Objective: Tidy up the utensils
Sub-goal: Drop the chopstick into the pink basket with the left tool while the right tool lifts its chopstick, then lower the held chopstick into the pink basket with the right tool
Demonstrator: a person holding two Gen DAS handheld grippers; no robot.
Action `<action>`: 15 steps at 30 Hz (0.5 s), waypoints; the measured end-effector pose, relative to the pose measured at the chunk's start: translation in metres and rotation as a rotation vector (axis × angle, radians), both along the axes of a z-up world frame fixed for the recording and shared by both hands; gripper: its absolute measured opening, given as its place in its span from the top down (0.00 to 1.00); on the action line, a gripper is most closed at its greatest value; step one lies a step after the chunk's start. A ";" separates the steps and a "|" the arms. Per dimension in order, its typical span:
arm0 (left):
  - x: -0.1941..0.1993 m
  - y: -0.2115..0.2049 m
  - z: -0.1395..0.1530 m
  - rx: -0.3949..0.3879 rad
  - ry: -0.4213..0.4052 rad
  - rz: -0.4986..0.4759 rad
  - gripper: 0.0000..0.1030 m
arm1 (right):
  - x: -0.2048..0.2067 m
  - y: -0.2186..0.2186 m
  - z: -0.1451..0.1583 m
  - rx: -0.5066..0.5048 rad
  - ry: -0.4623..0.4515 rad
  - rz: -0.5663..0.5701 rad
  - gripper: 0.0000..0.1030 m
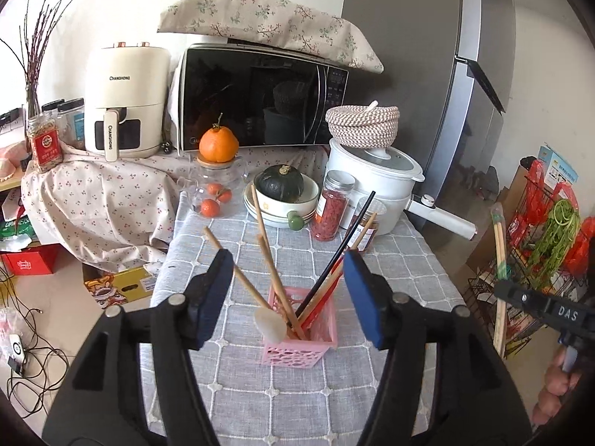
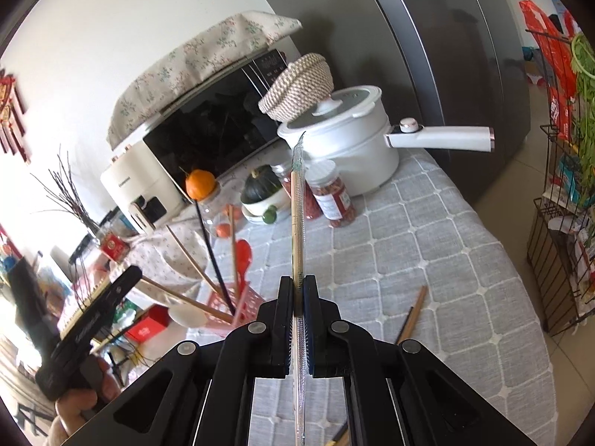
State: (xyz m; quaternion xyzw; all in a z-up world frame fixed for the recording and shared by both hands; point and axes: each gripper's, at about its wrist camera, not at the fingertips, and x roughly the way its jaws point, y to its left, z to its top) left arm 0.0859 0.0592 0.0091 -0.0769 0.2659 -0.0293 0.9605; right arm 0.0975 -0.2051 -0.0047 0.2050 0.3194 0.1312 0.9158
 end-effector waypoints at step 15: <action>-0.036 0.078 -0.040 0.050 0.289 -0.100 0.33 | 0.013 0.102 0.007 0.079 -0.335 -0.237 0.95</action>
